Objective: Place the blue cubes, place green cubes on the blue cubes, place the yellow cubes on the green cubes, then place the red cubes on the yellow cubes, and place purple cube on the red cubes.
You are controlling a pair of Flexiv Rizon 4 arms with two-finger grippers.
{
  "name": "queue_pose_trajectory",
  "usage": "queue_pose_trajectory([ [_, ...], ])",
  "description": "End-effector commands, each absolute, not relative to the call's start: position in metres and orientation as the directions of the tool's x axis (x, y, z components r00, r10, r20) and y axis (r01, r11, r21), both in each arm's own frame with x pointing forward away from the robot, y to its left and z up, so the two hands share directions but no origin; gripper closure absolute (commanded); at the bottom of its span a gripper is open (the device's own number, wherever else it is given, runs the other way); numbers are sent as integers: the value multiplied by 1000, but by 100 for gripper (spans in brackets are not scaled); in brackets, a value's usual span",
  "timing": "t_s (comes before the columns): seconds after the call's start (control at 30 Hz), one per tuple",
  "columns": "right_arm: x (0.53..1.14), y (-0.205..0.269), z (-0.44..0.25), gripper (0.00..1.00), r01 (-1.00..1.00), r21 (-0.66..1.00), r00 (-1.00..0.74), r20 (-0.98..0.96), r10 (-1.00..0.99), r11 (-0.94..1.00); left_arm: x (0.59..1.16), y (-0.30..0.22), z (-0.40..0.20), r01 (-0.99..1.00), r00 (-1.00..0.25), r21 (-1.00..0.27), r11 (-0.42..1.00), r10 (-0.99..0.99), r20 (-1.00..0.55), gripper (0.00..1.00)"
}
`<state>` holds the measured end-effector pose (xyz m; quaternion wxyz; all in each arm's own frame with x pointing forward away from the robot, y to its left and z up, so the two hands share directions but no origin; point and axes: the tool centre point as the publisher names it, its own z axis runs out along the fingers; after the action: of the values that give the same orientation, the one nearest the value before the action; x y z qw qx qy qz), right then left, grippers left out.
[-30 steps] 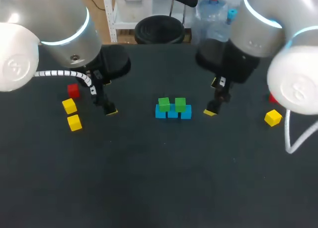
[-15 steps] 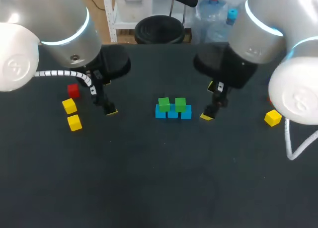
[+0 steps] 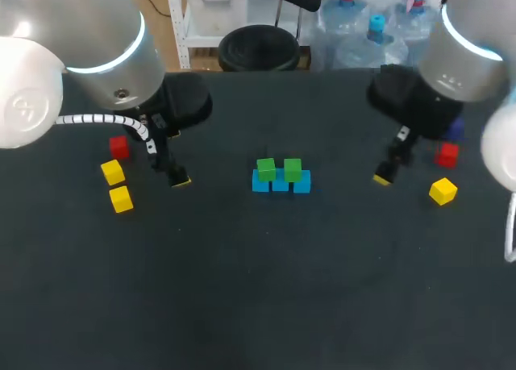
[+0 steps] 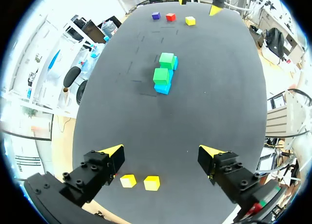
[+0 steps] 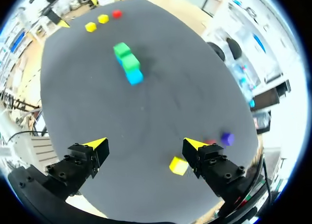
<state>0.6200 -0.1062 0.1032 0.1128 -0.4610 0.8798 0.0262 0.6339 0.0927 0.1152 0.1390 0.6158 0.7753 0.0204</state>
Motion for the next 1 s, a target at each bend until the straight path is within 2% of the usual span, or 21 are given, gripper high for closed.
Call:
queue_pose_trajectory([
  [0.03,601,-129,107,0,-763,-146,-599,-203,-774,629,634,93,115,949,-202,203,240,961,-190,0],
  [0.43,597,-173,89,0,-610,-90,-772,-154,-617,787,634,93,115,949,-202,203,240,961,-190,0],
  [1.0,612,-196,35,0,-609,6,-788,-118,-604,793,634,93,115,949,-202,203,240,961,-190,0],
])
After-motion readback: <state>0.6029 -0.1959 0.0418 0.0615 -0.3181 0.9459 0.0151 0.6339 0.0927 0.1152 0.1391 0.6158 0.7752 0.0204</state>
